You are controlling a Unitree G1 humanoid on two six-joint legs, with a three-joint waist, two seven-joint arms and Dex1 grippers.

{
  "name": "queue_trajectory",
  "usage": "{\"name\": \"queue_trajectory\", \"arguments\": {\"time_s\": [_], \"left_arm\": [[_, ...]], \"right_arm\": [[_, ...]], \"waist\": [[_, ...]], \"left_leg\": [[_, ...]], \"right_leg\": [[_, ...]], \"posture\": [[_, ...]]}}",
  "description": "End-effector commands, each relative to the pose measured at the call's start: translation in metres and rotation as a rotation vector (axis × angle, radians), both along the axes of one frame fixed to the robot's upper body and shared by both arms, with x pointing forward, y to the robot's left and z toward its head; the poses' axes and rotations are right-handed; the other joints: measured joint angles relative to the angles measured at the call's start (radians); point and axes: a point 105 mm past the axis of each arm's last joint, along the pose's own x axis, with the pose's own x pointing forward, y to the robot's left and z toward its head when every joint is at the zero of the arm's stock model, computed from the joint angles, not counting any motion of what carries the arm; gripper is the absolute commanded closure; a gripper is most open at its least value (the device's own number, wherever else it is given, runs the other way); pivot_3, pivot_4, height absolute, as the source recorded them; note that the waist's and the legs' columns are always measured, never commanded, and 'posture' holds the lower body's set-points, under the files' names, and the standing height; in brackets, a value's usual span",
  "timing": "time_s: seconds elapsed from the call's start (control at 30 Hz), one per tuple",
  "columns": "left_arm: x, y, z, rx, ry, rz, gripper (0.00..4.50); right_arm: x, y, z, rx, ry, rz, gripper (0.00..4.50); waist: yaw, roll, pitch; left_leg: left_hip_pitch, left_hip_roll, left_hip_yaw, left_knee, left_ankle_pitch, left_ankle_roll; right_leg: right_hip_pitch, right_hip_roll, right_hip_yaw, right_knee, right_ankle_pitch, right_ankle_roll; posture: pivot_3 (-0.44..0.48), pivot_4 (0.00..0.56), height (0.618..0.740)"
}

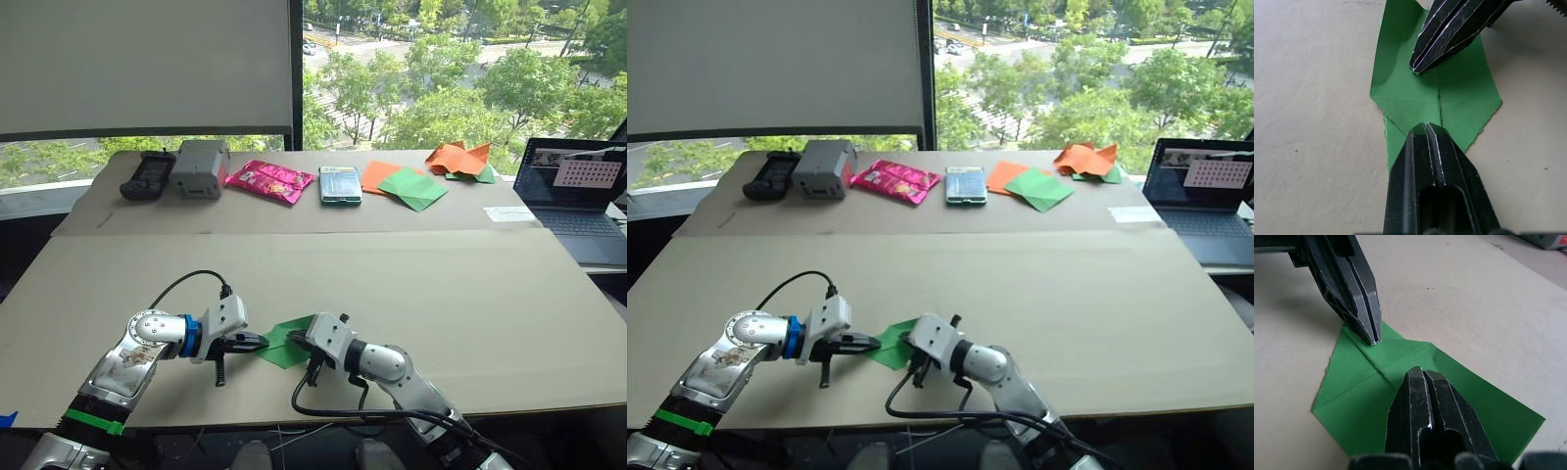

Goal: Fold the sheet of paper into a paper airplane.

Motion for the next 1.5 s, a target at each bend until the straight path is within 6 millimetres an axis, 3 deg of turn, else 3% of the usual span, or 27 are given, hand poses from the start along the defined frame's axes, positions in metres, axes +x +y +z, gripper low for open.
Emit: {"name": "queue_trajectory", "arguments": {"time_s": [0.03, 0.63, 0.77, 0.9, 1.03, 1.1, 1.2, 1.3, 1.5], "left_arm": [[-0.001, 0.004, -0.003, 0.022, 0.013, 0.004, 4.50], [0.000, 0.001, -0.003, 0.036, -0.014, -0.019, 4.50], [0.001, -0.001, -0.003, 0.037, -0.018, -0.025, 4.50], [0.001, -0.003, -0.004, 0.035, -0.019, -0.029, 4.50], [0.002, -0.006, -0.003, 0.033, -0.023, -0.038, 4.50], [0.002, -0.006, -0.002, 0.031, -0.025, -0.039, 4.50], [0.003, -0.006, -0.002, 0.035, -0.027, -0.041, 4.50], [0.002, -0.007, -0.002, 0.034, -0.025, -0.043, 4.50], [0.001, -0.007, -0.002, 0.033, -0.027, -0.042, 4.50]], "right_arm": [[0.000, -0.042, -0.042, -0.141, 0.122, -0.120, 4.48], [0.000, -0.078, -0.027, -0.227, 0.172, -0.237, 4.48], [0.004, -0.084, -0.014, -0.201, 0.151, -0.265, 4.48], [0.004, -0.073, 0.022, -0.072, 0.083, -0.230, 4.48], [-0.004, -0.049, 0.071, 0.063, 0.027, -0.108, 4.48], [-0.008, -0.038, 0.080, 0.065, 0.029, -0.054, 4.48], [-0.015, -0.018, 0.080, 0.042, 0.054, 0.025, 4.48], [-0.015, 0.001, 0.065, 0.008, 0.116, 0.067, 4.48], [-0.012, 0.007, 0.042, -0.085, 0.189, 0.103, 4.48]], "waist": [[0.004, 0.000, 0.000], [0.021, 0.000, -0.002], [0.022, -0.001, -0.002], [0.021, 0.000, 0.000], [0.018, 0.004, 0.005], [0.013, 0.005, 0.007], [0.009, 0.004, 0.007], [0.007, 0.004, 0.007], [0.001, 0.004, 0.007]], "left_leg": [[0.000, -0.001, 0.000, 0.000, 0.000, 0.000], [-0.002, -0.003, 0.000, 0.002, 0.000, -0.001], [-0.002, -0.003, 0.000, 0.002, 0.000, -0.001], [-0.003, -0.002, 0.000, 0.002, 0.000, -0.001], [-0.005, -0.002, 0.000, 0.002, 0.000, -0.001], [-0.005, -0.002, 0.000, 0.002, 0.000, 0.000], [-0.005, -0.002, 0.000, 0.001, 0.000, 0.000], [-0.005, -0.002, 0.000, 0.001, 0.000, 0.000], [-0.006, -0.002, 0.000, 0.001, 0.000, 0.000]], "right_leg": [[0.000, -0.001, 0.000, 0.000, 0.000, 0.000], [0.000, -0.003, 0.000, -0.003, -0.001, 0.000], [0.000, -0.003, 0.000, -0.004, -0.001, 0.000], [-0.001, -0.003, 0.000, -0.004, -0.001, 0.000], [-0.002, -0.003, 0.000, -0.004, -0.001, 0.000], [-0.003, -0.003, 0.000, -0.004, -0.001, 0.000], [-0.003, -0.002, 0.000, -0.004, -0.001, 0.000], [-0.003, -0.002, 0.000, -0.004, -0.001, 0.000], [-0.003, -0.002, 0.000, -0.004, -0.001, 0.000]], "posture": [[0.000, 0.150, 0.718], [0.000, 0.150, 0.718], [0.000, 0.150, 0.718], [0.000, 0.150, 0.718], [0.000, 0.150, 0.718], [0.000, 0.150, 0.718], [0.000, 0.150, 0.718], [0.000, 0.150, 0.718], [0.000, 0.150, 0.718]]}}
